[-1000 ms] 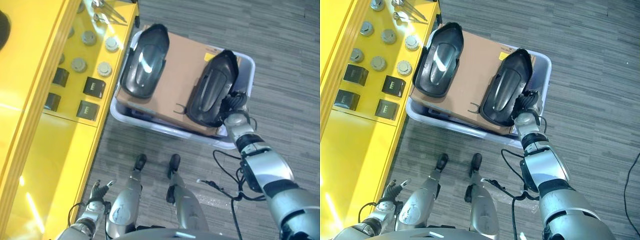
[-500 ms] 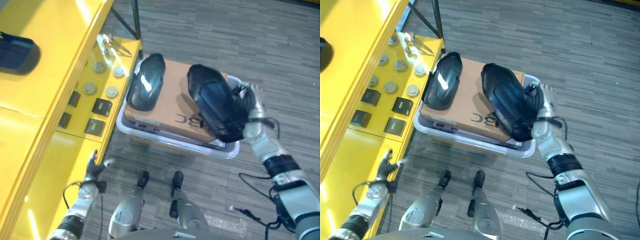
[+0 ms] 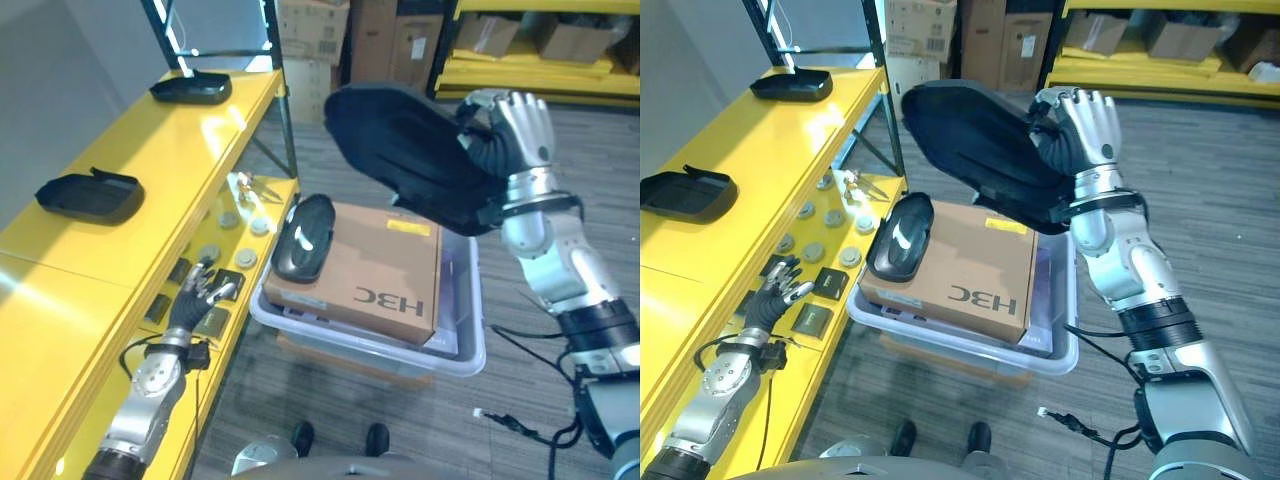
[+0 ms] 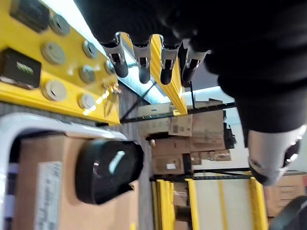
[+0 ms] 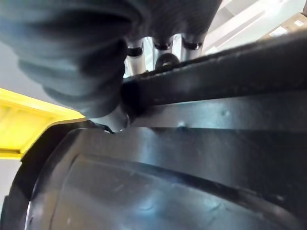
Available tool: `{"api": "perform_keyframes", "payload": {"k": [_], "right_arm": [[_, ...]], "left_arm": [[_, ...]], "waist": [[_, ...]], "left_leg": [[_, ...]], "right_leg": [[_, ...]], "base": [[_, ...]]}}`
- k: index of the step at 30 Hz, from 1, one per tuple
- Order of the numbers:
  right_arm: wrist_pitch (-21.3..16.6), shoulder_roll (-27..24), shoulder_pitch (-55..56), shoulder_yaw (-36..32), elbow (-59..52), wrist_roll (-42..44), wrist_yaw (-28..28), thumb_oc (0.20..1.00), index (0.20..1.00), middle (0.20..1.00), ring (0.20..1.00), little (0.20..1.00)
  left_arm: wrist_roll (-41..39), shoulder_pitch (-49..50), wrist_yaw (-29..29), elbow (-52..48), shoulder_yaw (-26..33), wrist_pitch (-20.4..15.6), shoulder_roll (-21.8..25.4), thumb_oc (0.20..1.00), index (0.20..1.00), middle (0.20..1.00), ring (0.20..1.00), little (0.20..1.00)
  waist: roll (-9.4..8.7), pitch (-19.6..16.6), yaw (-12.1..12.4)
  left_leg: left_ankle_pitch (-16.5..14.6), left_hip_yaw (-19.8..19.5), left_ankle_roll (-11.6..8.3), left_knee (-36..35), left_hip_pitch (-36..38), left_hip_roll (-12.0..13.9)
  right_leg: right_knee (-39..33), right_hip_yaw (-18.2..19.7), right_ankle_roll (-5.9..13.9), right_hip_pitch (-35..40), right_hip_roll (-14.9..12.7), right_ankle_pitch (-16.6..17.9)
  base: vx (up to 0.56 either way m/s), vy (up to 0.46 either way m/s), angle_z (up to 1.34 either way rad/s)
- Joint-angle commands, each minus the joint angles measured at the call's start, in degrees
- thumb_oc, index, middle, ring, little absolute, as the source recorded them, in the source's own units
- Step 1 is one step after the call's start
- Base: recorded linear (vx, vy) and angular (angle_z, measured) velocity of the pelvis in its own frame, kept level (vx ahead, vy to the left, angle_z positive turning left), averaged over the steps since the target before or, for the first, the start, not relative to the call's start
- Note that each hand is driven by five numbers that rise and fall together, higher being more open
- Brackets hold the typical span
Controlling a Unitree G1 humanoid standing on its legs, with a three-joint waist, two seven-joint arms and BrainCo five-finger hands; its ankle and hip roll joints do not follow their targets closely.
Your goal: Move parts from the plastic box to the shelf.
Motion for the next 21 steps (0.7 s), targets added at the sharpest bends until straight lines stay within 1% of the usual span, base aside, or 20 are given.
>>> {"api": "perform_keyframes", "payload": {"k": [1,2,5,6,9,13,16,21], "right_arm": [[-1.91,1.44,-3.42,-0.27,-4.44,-1.29,-0.93,0.2,0.2,0.2,0.2,0.2],[-1.97,2.85,-4.05,0.15,-4.95,-0.93,-1.11,0.2,0.2,0.2,0.2,0.2],[-2.22,6.64,-4.44,1.2,-7.14,0.04,-1.05,0.2,0.2,0.2,0.2,0.2],[-2.39,8.8,-4.48,1.93,-7.82,1.14,-0.97,0.2,0.2,0.2,0.2,0.2],[-2.93,11.43,-5.57,4.26,-8.07,3.18,-0.59,0.2,0.2,0.2,0.2,0.2],[-3.28,13.42,-6.68,6.82,-7.72,4.65,0.77,0.2,0.2,0.2,0.2,0.2],[-3.32,15.11,-7.15,9.22,-6.57,5.63,2.06,0.2,0.2,0.2,0.2,0.2],[-3.41,15.33,-6.71,10.54,-6.55,5.29,3.4,0.2,0.2,0.2,0.2,0.2]], "left_arm": [[-10.02,-3.47,-0.59,1.55,-4.09,-1.8,-0.49,1.0,1.0,1.0,1.0,1.0],[-12.59,-4.14,-0.73,1.4,-5.11,-1.71,-1.69,1.0,1.0,1.0,1.0,1.0],[-15.13,-5.79,0.26,1.77,-6.12,-1.78,-3.42,1.0,1.0,1.0,1.0,1.0],[-16.41,-6.72,0.73,2.71,-6.72,-1.67,-4.34,1.0,1.0,1.0,1.0,1.0],[-16.95,-8.58,1.16,3.36,-7.49,-2.1,-4.86,1.0,1.0,1.0,1.0,1.0],[-18.27,-9.57,0.54,1.37,-8.17,-2.61,-4.95,1.0,1.0,1.0,1.0,1.0],[-17.88,-11.27,1.23,-0.62,-8.9,-3.29,-5.26,1.0,1.0,1.0,1.0,1.0],[-17.33,-11.41,1.58,-3.74,-8.5,-4.05,-5.11,1.0,1.0,1.0,1.0,1.0]], "waist": [[-3.04,-4.36,0.22],[-3.0,-4.47,0.04],[-3.05,-4.82,-0.28],[-3.12,-5.08,-0.45],[-3.17,-5.36,-0.68],[-3.51,-5.6,-0.58],[-3.86,-5.61,-0.44],[-4.34,-5.58,0.02]], "left_leg": [[-0.41,-0.56,-2.38,-1.22,-2.47,2.69],[-0.13,-0.58,-2.33,-0.93,-2.62,2.57],[-0.33,0.0,-2.24,-0.93,-1.99,2.7],[-0.44,0.17,-2.22,-0.98,-1.74,2.84],[-0.54,0.62,-2.2,-1.15,-1.33,3.01],[-0.62,0.72,-2.14,-1.31,-1.1,3.01],[-0.62,0.69,-2.13,-1.37,-0.97,3.03],[-0.71,0.6,-2.09,-1.4,-0.87,3.02]], "right_leg": [[1.88,-1.02,4.57,5.54,-3.67,-9.68],[2.0,-0.83,4.59,5.31,-3.71,-9.26],[2.1,-0.04,4.41,5.44,-3.44,-9.33],[1.99,0.5,4.28,5.73,-3.34,-9.39],[1.88,0.88,4.26,5.93,-3.19,-9.34],[1.84,1.14,4.23,6.12,-3.07,-9.26],[1.93,1.07,4.2,6.15,-3.16,-9.12],[1.81,0.96,4.22,6.52,-3.19,-9.08]], "base": [[-0.02,-0.035,0.02],[0.0,0.0,0.0],[0.01,-0.014,-0.05],[0.01,-0.016,-0.11],[0.0,-0.005,-0.15],[0.0,0.001,-0.01],[0.0,0.0,0.0],[0.0,0.0,0.0]]}}
